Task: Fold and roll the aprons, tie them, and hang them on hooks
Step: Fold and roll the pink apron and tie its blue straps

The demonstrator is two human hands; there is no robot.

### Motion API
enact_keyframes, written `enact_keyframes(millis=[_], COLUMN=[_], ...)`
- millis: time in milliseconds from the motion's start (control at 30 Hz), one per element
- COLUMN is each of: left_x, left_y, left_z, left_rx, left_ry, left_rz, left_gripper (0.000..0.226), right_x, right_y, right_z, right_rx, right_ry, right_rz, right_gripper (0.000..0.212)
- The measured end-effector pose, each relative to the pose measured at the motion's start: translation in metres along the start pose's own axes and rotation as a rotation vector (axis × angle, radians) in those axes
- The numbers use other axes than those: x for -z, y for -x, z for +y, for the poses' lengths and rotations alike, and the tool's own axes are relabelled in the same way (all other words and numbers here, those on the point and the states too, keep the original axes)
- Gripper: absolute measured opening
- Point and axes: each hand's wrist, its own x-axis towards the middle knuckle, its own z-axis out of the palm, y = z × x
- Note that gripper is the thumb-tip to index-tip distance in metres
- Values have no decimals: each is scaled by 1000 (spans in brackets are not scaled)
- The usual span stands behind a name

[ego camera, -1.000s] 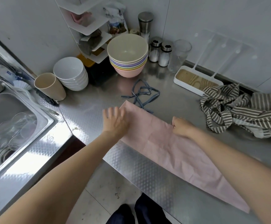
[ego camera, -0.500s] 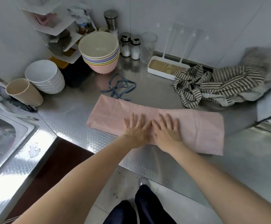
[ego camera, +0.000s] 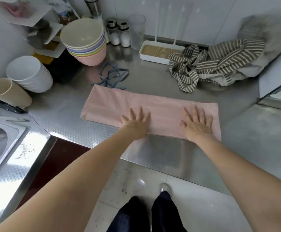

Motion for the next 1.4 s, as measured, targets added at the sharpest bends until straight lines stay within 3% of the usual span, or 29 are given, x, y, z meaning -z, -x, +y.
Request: enact_keyframes(millis=[167,400,533,667,733,833,900,967,1033,1133,1267,1300,1333,1400], left_x=[4,-7,-1,5,2,3,13,33,55,102,154,160,156,134], left_y=[4,6,8,12,11,15,22,29,30,21,11,11,9,8], left_z=[34,36,21,15,19,18,8,-4,-13,-16,8,17,24,39], left_rx=[69,-2,-83,-97,-73,-27,36,84,100,95,155,140,100,39], left_ry=[90,166,-24,-204,-251,-313,-323,-328,-358,-387,-139,-94,-14,141], left_rz=[127,37,-4,115,153,146,153,196,316,862,1199,1238,1173,853], left_gripper=[60,68,90,80,78,76,57,33,27,33,36,39,43,49], right_x=[-15,-24,-5,7,1,1,9,25,45,74,96,98,94,80], right_y=[15,6,3,10,16,19,18,14,9,5,11,10,5,-8], right_z=[-31,-10,-5,-10,-17,-34,-39,-38,-37,-31,-7,0,4,9], right_rx=[278,355,404,563,625,568,579,591,534,328,75,35,-7,-85], right_ry=[27,53,48,159,260,354,336,156,-165,-757,-1301,-1351,-1371,-1383], right_rz=[127,102,-31,-56,9,102,131,86,-60,-253,-525,-561,-570,-528], right_gripper=[59,63,73,88,80,58,48,37,30,20,21,24,25,20])
